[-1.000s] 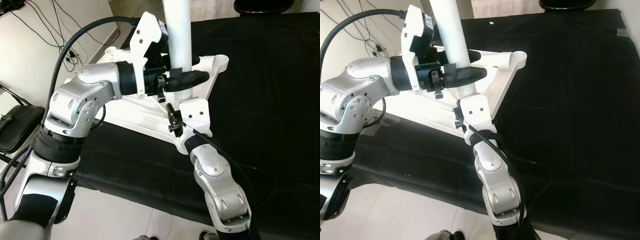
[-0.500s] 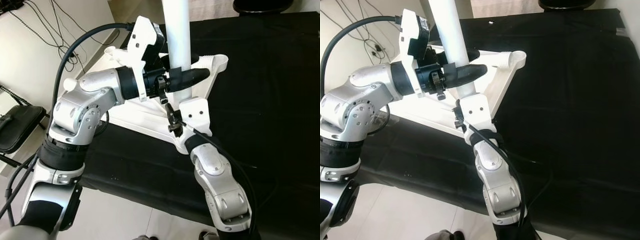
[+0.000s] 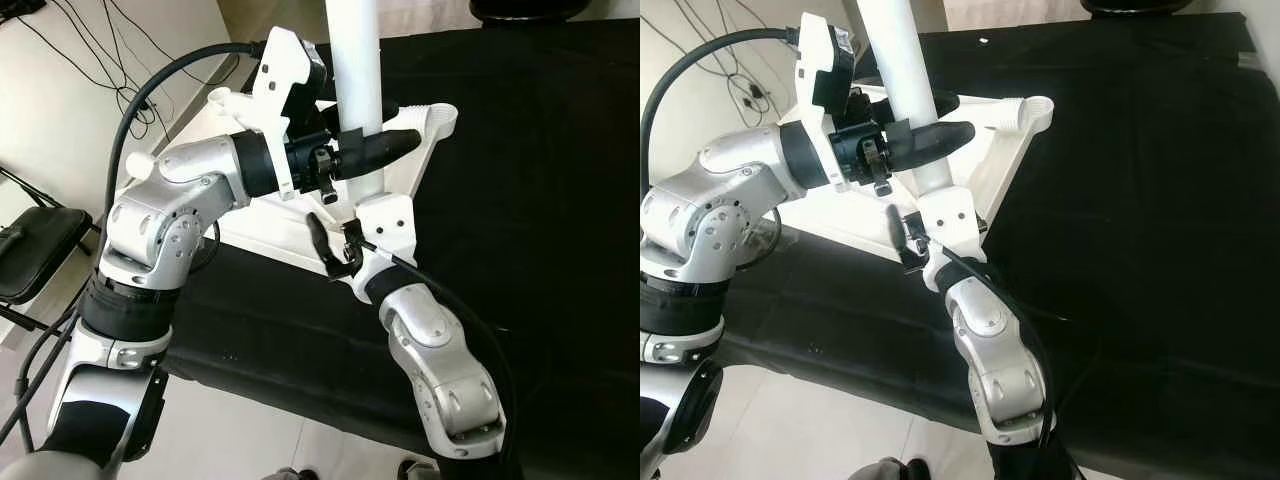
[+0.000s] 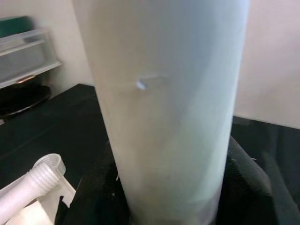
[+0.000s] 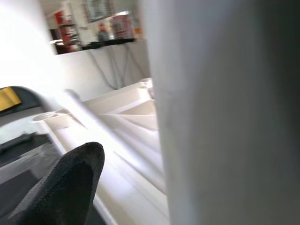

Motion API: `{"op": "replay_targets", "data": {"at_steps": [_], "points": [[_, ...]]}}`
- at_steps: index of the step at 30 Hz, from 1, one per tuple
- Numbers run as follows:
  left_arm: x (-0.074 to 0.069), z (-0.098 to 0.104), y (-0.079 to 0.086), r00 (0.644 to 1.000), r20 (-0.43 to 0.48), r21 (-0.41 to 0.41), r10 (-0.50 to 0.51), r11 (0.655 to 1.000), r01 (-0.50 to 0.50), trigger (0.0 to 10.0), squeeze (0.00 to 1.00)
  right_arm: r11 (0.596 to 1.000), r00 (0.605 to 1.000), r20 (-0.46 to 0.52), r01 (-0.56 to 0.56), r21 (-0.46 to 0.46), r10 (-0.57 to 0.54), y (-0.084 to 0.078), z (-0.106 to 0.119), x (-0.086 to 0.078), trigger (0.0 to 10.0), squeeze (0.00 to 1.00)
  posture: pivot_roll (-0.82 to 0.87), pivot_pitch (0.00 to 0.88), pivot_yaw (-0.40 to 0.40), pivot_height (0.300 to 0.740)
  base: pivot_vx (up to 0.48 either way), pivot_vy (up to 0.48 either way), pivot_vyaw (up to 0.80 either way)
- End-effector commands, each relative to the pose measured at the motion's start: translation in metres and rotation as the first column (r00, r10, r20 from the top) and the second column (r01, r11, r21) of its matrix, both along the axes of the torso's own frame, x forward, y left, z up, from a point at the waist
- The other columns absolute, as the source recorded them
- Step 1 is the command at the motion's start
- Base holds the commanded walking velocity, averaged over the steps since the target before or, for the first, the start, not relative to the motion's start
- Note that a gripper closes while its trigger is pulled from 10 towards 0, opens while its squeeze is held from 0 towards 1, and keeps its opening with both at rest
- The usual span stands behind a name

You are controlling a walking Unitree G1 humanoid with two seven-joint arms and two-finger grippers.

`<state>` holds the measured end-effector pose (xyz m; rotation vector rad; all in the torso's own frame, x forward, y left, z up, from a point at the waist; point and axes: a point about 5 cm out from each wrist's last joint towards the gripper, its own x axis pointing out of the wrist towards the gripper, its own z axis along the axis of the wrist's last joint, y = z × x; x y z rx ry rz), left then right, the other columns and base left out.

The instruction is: Building children table

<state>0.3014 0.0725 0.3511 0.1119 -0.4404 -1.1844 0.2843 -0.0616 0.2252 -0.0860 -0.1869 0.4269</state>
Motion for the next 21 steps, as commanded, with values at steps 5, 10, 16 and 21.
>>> {"op": "replay_targets", "data": {"at_steps": [5,10,16,21], "points": [[-0.006,0.008,-0.003,0.999,0.045,-0.010,-0.016,1.000,0.017,10.0,0.00,0.968,0.970,-0.054,-0.242,-0.064,0.239,-0.001,0.010,0.022,10.0,0.00,0.05,0.187,0.151,0.740,0.000,0.000,0.00],[-0.006,0.009,-0.004,0.999,0.045,-0.022,-0.016,1.000,0.017,10.0,0.00,0.932,0.952,-0.043,-0.306,-0.195,0.304,-0.015,0.023,0.043,10.0,0.00,0.05,0.188,0.143,0.740,0.000,0.000,0.00],[-0.007,0.010,-0.005,0.999,0.043,-0.045,-0.017,0.999,0.019,10.0,0.00,0.862,0.910,-0.112,-0.413,-0.292,0.398,-0.020,0.020,0.059,10.0,0.00,0.04,0.193,0.132,0.740,0.000,0.000,0.00],[-0.009,0.011,-0.007,0.999,0.042,-0.055,-0.020,0.998,0.022,10.0,0.00,0.827,0.870,-0.158,-0.494,-0.270,0.468,-0.020,0.020,0.067,10.0,0.00,0.04,0.198,0.129,0.740,0.000,0.000,0.00]]}}
